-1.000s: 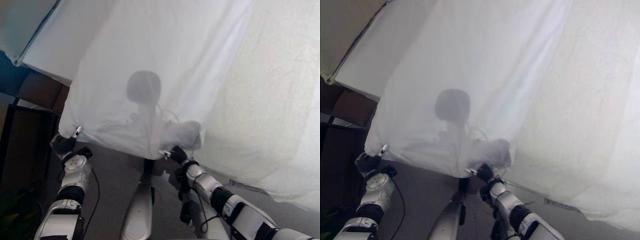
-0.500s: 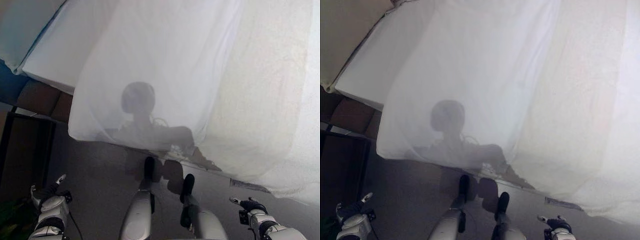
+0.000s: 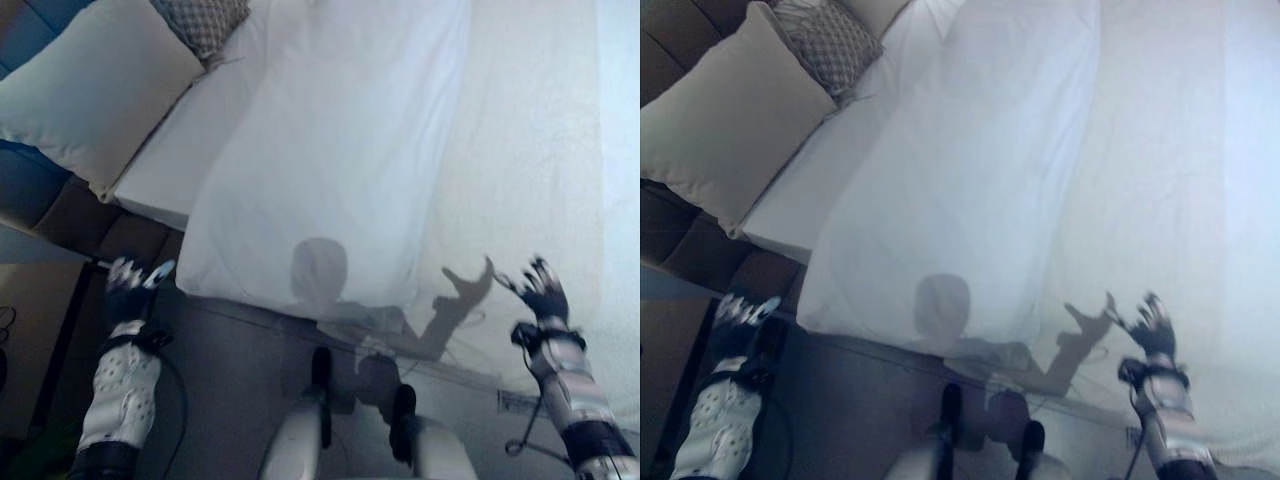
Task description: Make the bed
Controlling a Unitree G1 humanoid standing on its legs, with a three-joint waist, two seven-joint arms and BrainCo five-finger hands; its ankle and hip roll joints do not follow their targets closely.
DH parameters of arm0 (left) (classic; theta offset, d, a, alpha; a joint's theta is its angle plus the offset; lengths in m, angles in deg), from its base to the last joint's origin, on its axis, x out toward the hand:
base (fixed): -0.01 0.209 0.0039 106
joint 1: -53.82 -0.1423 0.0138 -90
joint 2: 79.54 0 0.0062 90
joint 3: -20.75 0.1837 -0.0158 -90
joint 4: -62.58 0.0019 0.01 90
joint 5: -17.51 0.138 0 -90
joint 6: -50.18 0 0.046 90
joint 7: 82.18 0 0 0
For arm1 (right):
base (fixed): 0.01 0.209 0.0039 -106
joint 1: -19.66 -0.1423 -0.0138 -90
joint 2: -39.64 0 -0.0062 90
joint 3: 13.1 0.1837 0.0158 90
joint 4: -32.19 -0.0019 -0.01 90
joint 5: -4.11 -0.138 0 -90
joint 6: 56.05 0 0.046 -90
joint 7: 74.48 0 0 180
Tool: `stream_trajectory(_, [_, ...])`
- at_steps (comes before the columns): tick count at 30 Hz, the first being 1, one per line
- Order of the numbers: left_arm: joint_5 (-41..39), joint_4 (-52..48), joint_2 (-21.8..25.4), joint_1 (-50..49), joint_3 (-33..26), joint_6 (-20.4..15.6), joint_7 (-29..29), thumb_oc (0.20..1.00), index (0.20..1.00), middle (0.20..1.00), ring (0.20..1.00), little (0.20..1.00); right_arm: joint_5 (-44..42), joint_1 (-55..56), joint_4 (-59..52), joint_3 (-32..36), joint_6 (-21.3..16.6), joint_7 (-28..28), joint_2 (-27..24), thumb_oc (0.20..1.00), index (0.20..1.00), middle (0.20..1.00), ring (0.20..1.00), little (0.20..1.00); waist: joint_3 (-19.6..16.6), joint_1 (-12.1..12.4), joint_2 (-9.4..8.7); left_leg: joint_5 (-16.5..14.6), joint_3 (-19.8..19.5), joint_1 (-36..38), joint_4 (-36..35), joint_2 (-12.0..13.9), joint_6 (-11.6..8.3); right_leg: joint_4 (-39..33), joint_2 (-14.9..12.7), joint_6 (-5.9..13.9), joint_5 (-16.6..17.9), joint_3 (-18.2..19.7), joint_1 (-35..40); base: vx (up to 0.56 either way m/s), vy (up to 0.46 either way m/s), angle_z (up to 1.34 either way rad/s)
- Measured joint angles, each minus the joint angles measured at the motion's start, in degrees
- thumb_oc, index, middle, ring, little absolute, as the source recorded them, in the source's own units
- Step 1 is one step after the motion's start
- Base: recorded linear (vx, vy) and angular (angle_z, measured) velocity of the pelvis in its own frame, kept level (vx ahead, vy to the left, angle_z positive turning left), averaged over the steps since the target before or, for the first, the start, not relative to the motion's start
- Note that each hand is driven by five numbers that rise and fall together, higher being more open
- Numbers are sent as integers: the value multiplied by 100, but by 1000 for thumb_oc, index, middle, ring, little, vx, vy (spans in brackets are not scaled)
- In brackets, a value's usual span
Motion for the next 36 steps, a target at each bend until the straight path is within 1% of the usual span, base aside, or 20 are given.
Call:
stream_trajectory(1, [-152, -35, -22, 278, 158, -2, -90, 1000, 1000, 1000, 1000, 1000, -107, -311, -170, -186, -41, -41, 39, 1000, 1000, 1000, 1000, 1000, 22, -49, 15, -20, -66, -81, 114, 25, -10, 52, 4, -5, -27, 89, -52, 138, 122, -21])
stream_trajectory(3, [-469, 11, 1, 933, 586, -25, -253, 1000, 1000, 1000, 1000, 1000, -384, -925, -319, -609, -199, -136, 41, 1000, 1000, 1000, 1000, 1000, 85, -2, -38, -75, -6, -239, 148, -13, -14, 163, 6, -55, 15, 240, -234, 101, 233, -26])
stream_trajectory(4, [-603, -98, 3, 1253, 690, -36, -382, 1000, 1000, 1000, 1000, 1000, -526, -1257, -428, -857, -237, -231, 98, 1000, 1000, 1000, 1000, 1000, 109, -43, -17, -24, 25, -225, 126, 5, 129, 173, 95, 53, 52, 341, -288, 139, 437, -50])
stream_trajectory(5, [-861, -87, 246, 1688, 1031, -77, -405, 1000, 1000, 1000, 1000, 1000, -782, -1658, -639, -1193, -265, -235, 160, 1000, 1000, 1000, 1000, 1000, 135, 17, -106, -44, 142, -329, 102, 10, 204, 173, 95, 83, 79, 539, -509, 114, 440, -59])
stream_trajectory(7, [-1136, -27, 457, 2527, 1360, -115, -482, 1000, 1000, 1000, 1000, 1000, -1158, -2427, -750, -1653, -369, -298, 309, 1000, 1000, 1000, 1000, 1000, 226, -47, -130, 28, 317, -505, 102, -69, 351, 62, 14, 224, 310, 668, -697, 70, 341, -46])
stream_trajectory(8, [-1234, 132, 559, 2868, 1625, -107, -505, 1000, 1000, 1000, 1000, 1000, -1314, -2672, -727, -1829, -393, -315, 342, 1000, 1000, 1000, 1000, 1000, 252, -8, -157, 31, 427, -531, 100, -77, 403, 61, -34, 265, 323, 711, -753, 55, 373, -34])
stream_trajectory(10, [-1498, 160, 557, 3561, 1869, -176, -577, 1000, 1000, 1000, 1000, 1000, -1724, -3172, -693, -2225, -474, -356, 681, 1000, 1000, 1000, 1000, 1000, 338, -34, -255, -111, 502, -582, 248, -182, 503, 35, -142, 352, 369, 780, -810, 44, 295, -41])
stream_trajectory(11, [-1586, 196, 618, 3893, 1968, -220, -577, 1000, 1000, 1000, 1000, 1000, -1914, -3529, -633, -2544, -519, -377, 866, 1000, 1000, 1000, 1000, 1000, 442, 45, -383, -229, 710, -623, 391, -182, 576, 129, -215, 387, 392, 777, -922, 30, 169, -52])
stream_trajectory(13, [-1759, 506, 594, 4419, 2160, -263, -558, 1000, 1000, 1000, 1000, 1000, -2204, -4126, -295, -2915, -549, -426, 1107, 1000, 1000, 1000, 1000, 1000, 508, -5, -477, -424, 828, -874, 745, -221, 660, 115, -285, 423, 452, 693, -1065, 104, 251, -40])
stream_trajectory(15, [-1976, 886, 348, 4730, 2179, -291, -544, 1000, 1000, 1000, 1000, 1000, -2583, -4539, 142, -2877, -570, -423, 1468, 1000, 1000, 1000, 1000, 1000, 532, 22, -520, -552, 900, -1085, 929, -178, 700, -97, -307, 426, 620, 485, -1127, 99, 169, -29])
stream_trajectory(17, [-2171, 1026, 233, 4805, 2181, -318, -537, 1000, 1000, 1000, 1000, 1000, -2861, -4804, 340, -2892, -618, -442, 1663, 1000, 1000, 1000, 1000, 1000, 539, 53, -556, -515, 1024, -1270, 860, -97, 708, -543, -259, 431, 909, 399, -1181, -1, 61, -34])
stream_trajectory(19, [-2294, 1168, 75, 4871, 2179, -356, -449, 1000, 1000, 1000, 1000, 1000, -3061, -4983, 569, -2879, -703, -442, 1706, 1000, 1000, 1000, 1000, 1000, 543, 84, -568, -414, 1015, -1474, 750, -84, 751, -891, -150, 468, 1172, 430, -1271, 61, 69, -11])
stream_trajectory(20, [-2326, 1211, 50, 4885, 2177, -368, -400, 1000, 1000, 1000, 1000, 1000, -3146, -5041, 722, -2864, -755, -436, 1757, 1000, 1000, 1000, 1000, 1000, 549, 92, -601, -350, 1010, -1541, 689, -95, 758, -956, -148, 477, 1215, 432, -1336, 161, 43, 2])
stream_trajectory(22, [-2334, 1440, 67, 5026, 2160, -418, -294, 1000, 1000, 1000, 1000, 1000, -3353, -5303, 1320, -2855, -824, -361, 1819, 1000, 1000, 1000, 1000, 1000, 570, 125, -650, -266, 951, -1765, 540, -77, 721, -1312, -119, 471, 1404, 394, -1440, 13, -15, 3])
stream_trajectory(23, [-2332, 1595, 95, 5109, 2116, -460, -189, 1000, 1000, 1000, 1000, 1000, -3499, -5314, 1519, -2866, -824, -254, 1800, 1000, 1000, 1000, 1000, 1000, 609, 155, -744, -151, 966, -1884, 465, -36, 743, -1601, -73, 431, 1604, 311, -1437, -15, -17, 6])
stream_trajectory(24, [-2333, 1668, 98, 5132, 2098, -491, -129, 1000, 1000, 1000, 1000, 1000, -3536, -5326, 1629, -2851, -824, -219, 1777, 1000, 1000, 1000, 1000, 1000, 626, 155, -773, -133, 957, -1904, 430, -35, 744, -1679, -66, 426, 1625, 267, -1428, 81, -28, 15])
stream_trajectory(25, [-2298, 2074, 99, 5229, 2077, -522, -59, 1000, 1000, 1000, 1000, 1000, -3584, -5406, 2102, -2854, -836, -136, 1779, 1000, 1000, 1000, 1000, 1000, 630, 164, -799, -80, 865, -1949, 317, -46, 709, -1839, -41, 413, 1672, 207, -1412, 121, -24, 19])
stream_trajectory(28, [-2202, 2626, 169, 5280, 1931, -527, 233, 1000, 1000, 1000, 1000, 1000, -3637, -5426, 2553, -2848, -777, 153, 1711, 1000, 1000, 1000, 1000, 1000, 659, 296, -860, -49, 843, -2117, 247, 0, 686, -2044, 21, 359, 1737, 118, -1498, 60, -34, 9])
stream_trajectory(30, [-2147, 2910, 167, 5294, 1799, -543, 399, 1000, 1000, 1000, 1000, 1000, -3624, -5447, 2740, -2831, -769, 335, 1710, 1000, 1000, 1000, 1000, 1000, 659, 318, -871, -52, 767, -2247, 238, 13, 673, -2108, 55, 354, 1740, 69, -1561, 54, -24, 11])
stream_trajectory(36, [-1888, 3178, 170, 5370, 1732, -601, 895, 1000, 1000, 1000, 1000, 1000, -3369, -5433, 2938, -2530, -764, 890, 1804, 1000, 1000, 1000, 1000, 1000, 656, 303, -887, -43, 679, -2635, 243, 9, 663, -2110, 63, 359, 1736, -39, -1905, -1, -5, 6])
